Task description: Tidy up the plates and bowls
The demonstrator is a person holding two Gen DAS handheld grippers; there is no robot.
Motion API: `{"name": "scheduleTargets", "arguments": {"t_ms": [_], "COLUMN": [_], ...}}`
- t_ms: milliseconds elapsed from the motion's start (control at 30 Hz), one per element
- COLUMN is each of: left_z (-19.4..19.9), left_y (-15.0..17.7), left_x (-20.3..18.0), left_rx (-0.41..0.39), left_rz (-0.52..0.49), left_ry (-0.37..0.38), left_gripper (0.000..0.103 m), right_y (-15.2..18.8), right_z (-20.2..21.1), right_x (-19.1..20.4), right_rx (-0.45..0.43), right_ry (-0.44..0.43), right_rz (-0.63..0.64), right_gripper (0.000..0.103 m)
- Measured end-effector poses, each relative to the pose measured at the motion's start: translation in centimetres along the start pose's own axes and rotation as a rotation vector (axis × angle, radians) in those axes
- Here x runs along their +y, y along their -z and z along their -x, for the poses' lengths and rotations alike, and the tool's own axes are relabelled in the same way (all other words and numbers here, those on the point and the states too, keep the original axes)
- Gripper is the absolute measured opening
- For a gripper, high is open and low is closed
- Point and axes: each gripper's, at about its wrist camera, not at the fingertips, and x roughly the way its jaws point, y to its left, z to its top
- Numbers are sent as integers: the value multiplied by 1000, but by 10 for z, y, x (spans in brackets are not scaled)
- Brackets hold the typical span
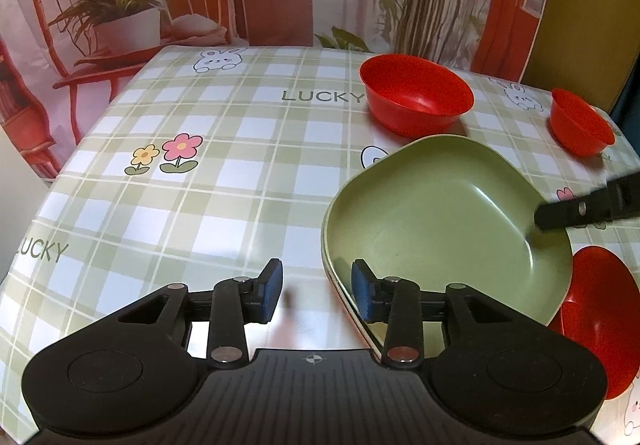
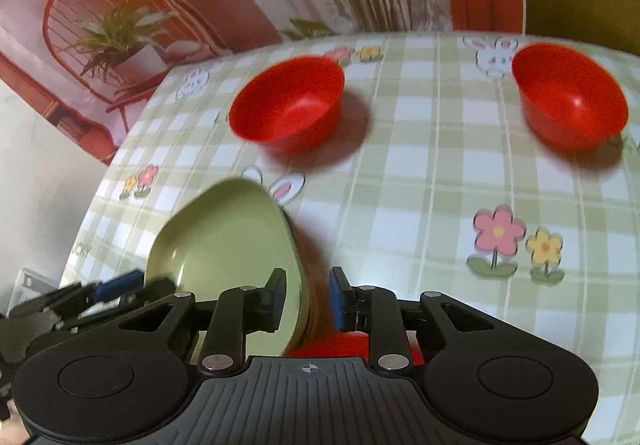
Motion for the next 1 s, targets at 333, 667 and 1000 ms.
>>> {"name": "scheduleTargets", "arguments": {"t_ms": [333,667,1000], "left_z": [1,2,1], "left_y": [-1,-1,-1], "left_x": [4,5,8], "left_rx": [-4,-10,-6], "left_rz": [13,15,27], "left_ry": [3,3,5], "left_gripper": [41,41,46], "right_y": [-8,-4,-4], "right_z": [-11,-18,-16], "right_x": [-1,0,2], "right_rx": [24,58,42], "right_ry": [-34,-12,-9], "right_rz": [-17,-9,-9], "right_gripper": [5,3,6]}}
